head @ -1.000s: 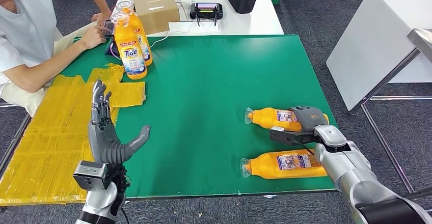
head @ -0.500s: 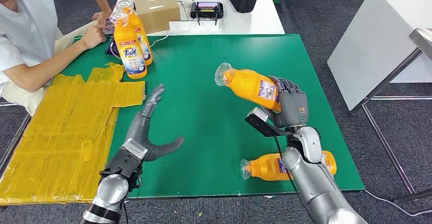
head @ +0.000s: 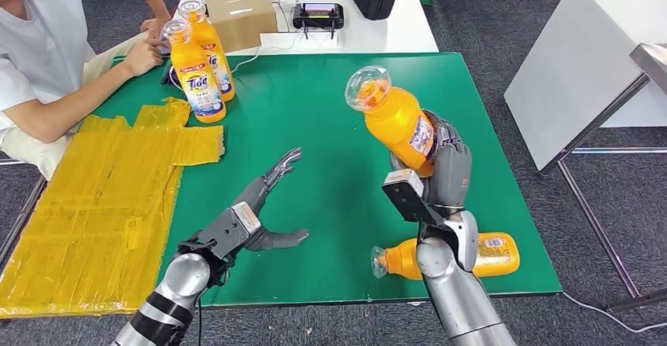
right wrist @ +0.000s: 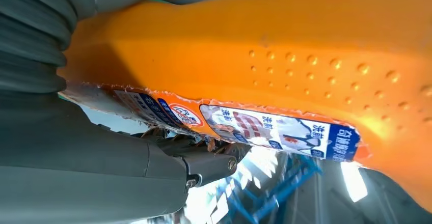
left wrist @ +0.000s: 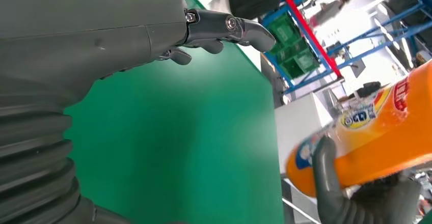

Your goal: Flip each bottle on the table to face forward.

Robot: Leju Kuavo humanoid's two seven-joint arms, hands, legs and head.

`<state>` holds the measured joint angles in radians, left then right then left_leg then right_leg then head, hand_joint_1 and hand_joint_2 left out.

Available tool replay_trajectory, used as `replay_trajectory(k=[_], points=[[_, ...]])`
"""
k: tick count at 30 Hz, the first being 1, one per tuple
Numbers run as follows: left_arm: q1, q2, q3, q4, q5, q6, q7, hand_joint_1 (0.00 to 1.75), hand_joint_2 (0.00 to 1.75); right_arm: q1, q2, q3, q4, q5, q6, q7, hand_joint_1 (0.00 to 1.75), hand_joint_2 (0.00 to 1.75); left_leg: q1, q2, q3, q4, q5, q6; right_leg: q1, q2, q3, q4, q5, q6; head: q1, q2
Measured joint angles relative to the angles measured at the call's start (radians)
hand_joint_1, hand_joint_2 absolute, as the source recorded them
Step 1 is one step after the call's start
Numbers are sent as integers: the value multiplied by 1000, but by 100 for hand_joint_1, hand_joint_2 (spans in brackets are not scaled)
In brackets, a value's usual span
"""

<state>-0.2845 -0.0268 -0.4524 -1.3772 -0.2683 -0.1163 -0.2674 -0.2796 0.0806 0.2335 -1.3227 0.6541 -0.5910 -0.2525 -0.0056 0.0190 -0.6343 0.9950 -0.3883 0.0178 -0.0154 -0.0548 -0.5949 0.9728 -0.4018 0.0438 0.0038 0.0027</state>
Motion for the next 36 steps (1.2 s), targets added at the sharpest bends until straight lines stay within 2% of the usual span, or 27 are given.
replay_trajectory(k=[3, 7, 15, 22, 35, 36], points=[[-16, 2, -6, 12, 19, -5, 18, 0, 175, 0, 14, 11, 0, -37, 60, -9, 175, 175, 0, 0, 0, 0, 0, 0, 0, 0, 0, 0, 0, 0, 0, 0], [-43, 2, -9, 28, 45, -1, 33, 0, 175, -14, 39, 59, 57, -14, 132, 11, 175, 175, 0, 0, 0, 0, 0, 0, 0, 0, 0, 0, 0, 0, 0, 0], [-54, 2, -9, 43, 98, 1, 43, 0, 175, -33, 83, 165, 202, -16, 203, 17, 175, 175, 0, 0, -1, 0, 0, 0, 0, 0, 0, 0, 0, 0, 0, 0], [-54, 2, 12, 53, 166, 14, 45, 0, 175, -39, 111, 255, 295, -11, 227, 8, 175, 175, 0, 0, -1, 0, 0, 0, 0, 0, -1, 0, 0, 0, 0, 0], [-54, 2, 25, 63, 198, 9, 38, 0, 175, -42, 121, 304, 342, -29, 227, -1, 175, 175, 0, 0, -1, 0, 0, 0, 0, 0, -1, 0, 0, 0, 0, 0], [-54, 2, 25, 64, 198, 8, 38, 36, 175, -42, 121, 305, 344, -30, 227, -1, 175, 175, 0, 0, -1, 0, 0, 0, 0, 0, -1, 0, 0, 0, 0, 0]])
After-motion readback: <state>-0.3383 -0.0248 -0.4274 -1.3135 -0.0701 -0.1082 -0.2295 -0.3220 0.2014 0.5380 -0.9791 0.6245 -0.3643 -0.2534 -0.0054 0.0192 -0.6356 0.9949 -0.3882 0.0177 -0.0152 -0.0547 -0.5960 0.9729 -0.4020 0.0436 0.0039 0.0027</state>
